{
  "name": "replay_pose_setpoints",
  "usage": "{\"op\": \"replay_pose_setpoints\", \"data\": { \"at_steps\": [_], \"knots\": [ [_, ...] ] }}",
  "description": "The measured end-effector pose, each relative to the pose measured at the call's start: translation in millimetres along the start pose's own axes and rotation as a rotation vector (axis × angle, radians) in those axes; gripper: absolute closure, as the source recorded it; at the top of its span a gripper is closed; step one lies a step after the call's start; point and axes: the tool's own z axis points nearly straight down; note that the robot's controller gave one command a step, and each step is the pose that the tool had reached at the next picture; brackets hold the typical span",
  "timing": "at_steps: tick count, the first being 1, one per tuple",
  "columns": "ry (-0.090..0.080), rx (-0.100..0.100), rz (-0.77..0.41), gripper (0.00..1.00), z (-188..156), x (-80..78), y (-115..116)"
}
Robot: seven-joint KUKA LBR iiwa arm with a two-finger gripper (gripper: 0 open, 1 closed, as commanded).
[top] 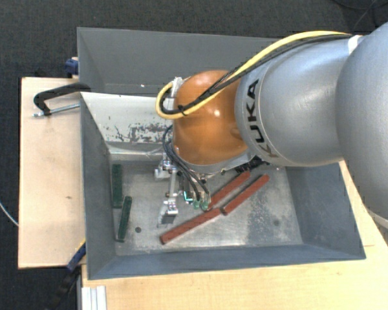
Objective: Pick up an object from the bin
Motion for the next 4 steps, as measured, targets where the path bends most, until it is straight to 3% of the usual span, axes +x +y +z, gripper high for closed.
{"op": "replay_pose_setpoints", "data": {
  "at_steps": [1,2,3,4],
  "knots": [
    [-0.008,-0.002,0.002,0.0,-3.9,-2.1,-0.7],
    [0.001,-0.012,-0.087,1.0,78.8,7.1,-62.5],
    [0.002,-0.012,-0.087,1.0,78.9,7.1,-62.6],
    [-0.013,-0.005,-0.188,1.0,53.1,3.2,-84.8]
  ]
}}
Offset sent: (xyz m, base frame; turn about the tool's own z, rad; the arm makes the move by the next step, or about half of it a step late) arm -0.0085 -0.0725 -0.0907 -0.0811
